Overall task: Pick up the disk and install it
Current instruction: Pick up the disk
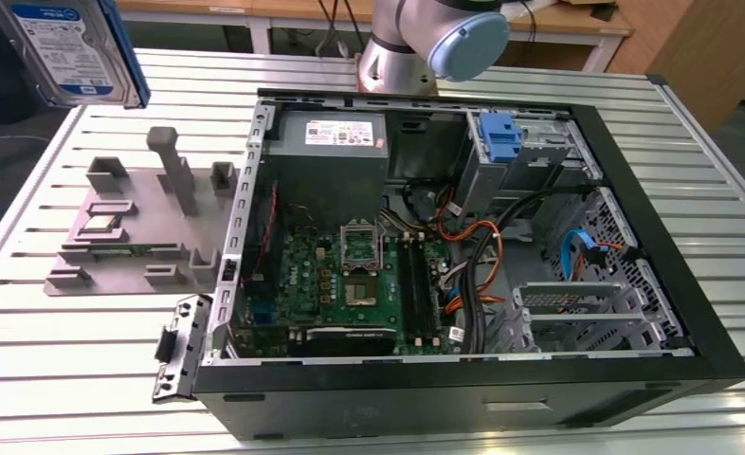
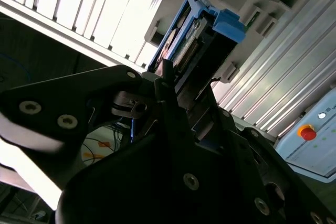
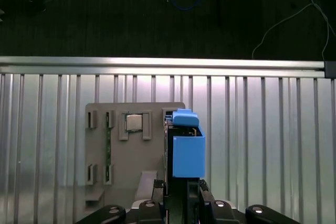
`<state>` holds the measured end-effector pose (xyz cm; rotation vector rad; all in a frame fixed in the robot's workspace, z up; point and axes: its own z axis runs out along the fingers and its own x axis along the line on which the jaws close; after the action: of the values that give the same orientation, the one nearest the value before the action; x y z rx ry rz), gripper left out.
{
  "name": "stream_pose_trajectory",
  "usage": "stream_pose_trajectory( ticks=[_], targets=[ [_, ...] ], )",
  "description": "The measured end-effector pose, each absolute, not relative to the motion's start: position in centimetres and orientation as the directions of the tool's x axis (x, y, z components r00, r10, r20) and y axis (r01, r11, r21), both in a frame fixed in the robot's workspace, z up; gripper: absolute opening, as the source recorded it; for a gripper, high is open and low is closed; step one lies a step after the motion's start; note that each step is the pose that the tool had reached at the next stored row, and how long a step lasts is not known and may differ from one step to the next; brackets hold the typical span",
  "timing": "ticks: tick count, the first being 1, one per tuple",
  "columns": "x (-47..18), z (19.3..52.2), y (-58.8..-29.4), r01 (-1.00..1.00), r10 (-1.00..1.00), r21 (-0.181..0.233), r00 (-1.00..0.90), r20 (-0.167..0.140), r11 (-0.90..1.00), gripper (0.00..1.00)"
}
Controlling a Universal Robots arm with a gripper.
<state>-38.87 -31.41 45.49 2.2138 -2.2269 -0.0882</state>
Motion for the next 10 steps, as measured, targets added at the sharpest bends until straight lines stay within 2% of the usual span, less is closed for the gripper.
stream_pose_trajectory(
  ticks=[10],
  targets=[
    [-38.85, 45.86, -31.44, -0.999, -0.999, 0.040, -0.007, -0.036, 0.005, 0.35]
  ],
)
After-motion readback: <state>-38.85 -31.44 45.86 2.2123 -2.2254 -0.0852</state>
